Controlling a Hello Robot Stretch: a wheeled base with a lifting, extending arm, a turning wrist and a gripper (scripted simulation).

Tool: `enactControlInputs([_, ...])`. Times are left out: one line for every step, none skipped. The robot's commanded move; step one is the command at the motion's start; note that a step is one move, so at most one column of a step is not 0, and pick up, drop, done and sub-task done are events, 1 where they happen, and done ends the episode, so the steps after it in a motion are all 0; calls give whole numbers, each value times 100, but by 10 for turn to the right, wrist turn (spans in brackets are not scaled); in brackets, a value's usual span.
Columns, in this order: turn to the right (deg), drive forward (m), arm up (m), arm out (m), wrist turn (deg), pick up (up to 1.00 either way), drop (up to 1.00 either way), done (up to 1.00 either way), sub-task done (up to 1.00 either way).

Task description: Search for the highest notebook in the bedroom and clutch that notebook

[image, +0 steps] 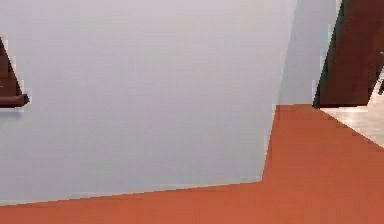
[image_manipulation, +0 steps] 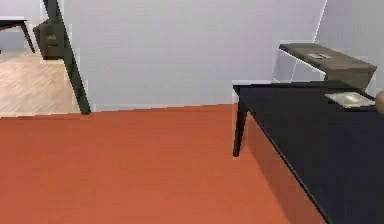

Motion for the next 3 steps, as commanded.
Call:
enactControlInputs([450,0,0,0,0,0,0,0,0])
enactControlInputs([420,0,0,0,0,0,0,0,0])
enactControlInputs([0,100,0,0,0,0,0,0,0])
